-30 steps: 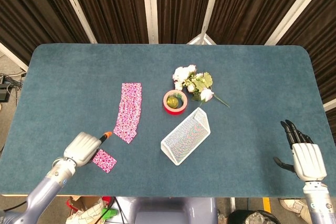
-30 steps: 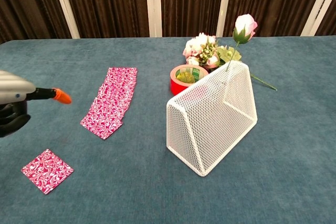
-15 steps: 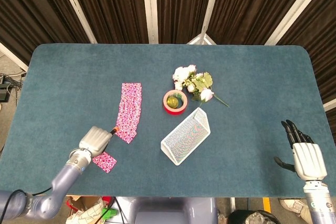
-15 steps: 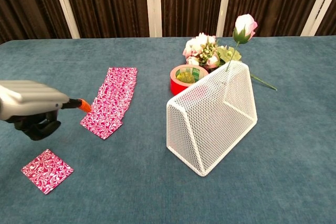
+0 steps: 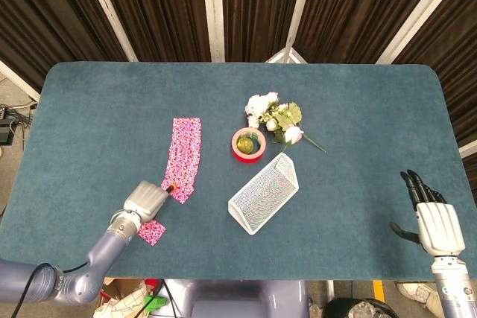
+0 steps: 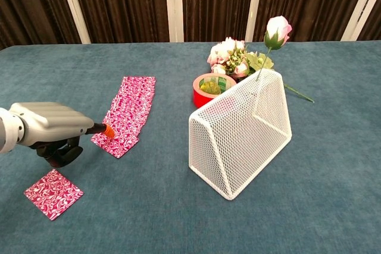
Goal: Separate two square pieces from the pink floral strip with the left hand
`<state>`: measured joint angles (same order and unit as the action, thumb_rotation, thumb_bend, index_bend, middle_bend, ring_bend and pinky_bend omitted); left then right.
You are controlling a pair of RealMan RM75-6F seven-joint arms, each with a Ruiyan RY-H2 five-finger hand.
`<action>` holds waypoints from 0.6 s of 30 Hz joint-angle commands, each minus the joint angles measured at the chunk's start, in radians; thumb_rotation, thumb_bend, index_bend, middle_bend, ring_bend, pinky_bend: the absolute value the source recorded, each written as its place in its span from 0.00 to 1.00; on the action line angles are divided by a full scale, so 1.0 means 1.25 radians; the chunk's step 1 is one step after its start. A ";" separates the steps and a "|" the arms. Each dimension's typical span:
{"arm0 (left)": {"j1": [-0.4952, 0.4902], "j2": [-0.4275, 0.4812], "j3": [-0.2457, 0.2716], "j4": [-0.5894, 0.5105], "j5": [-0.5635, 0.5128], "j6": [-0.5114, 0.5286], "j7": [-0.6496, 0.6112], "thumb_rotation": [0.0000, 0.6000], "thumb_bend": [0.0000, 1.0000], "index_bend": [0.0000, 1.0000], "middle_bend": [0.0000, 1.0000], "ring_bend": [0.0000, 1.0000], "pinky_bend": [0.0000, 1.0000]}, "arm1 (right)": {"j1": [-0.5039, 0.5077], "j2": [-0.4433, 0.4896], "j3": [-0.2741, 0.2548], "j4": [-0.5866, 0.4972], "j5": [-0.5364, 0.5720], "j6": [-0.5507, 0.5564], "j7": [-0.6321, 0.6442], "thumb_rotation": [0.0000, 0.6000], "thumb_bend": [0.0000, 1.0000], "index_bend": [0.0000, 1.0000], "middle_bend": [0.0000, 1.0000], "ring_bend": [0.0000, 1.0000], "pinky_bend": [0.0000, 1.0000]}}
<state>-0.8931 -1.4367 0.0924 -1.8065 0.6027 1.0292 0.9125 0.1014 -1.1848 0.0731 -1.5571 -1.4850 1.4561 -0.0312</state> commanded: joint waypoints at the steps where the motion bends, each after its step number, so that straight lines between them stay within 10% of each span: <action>1: -0.005 -0.006 0.004 0.005 -0.010 0.003 0.009 1.00 0.91 0.12 0.85 0.74 0.69 | 0.000 0.000 -0.001 0.000 -0.001 0.000 0.001 1.00 0.18 0.00 0.09 0.24 0.31; 18: -0.011 0.004 0.024 0.005 -0.068 0.023 0.027 1.00 0.91 0.12 0.85 0.74 0.69 | 0.000 0.000 -0.001 -0.001 -0.003 0.001 0.003 1.00 0.18 0.00 0.09 0.24 0.31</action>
<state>-0.9063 -1.4351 0.1178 -1.7994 0.5261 1.0556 0.9423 0.1020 -1.1847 0.0716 -1.5580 -1.4885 1.4568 -0.0278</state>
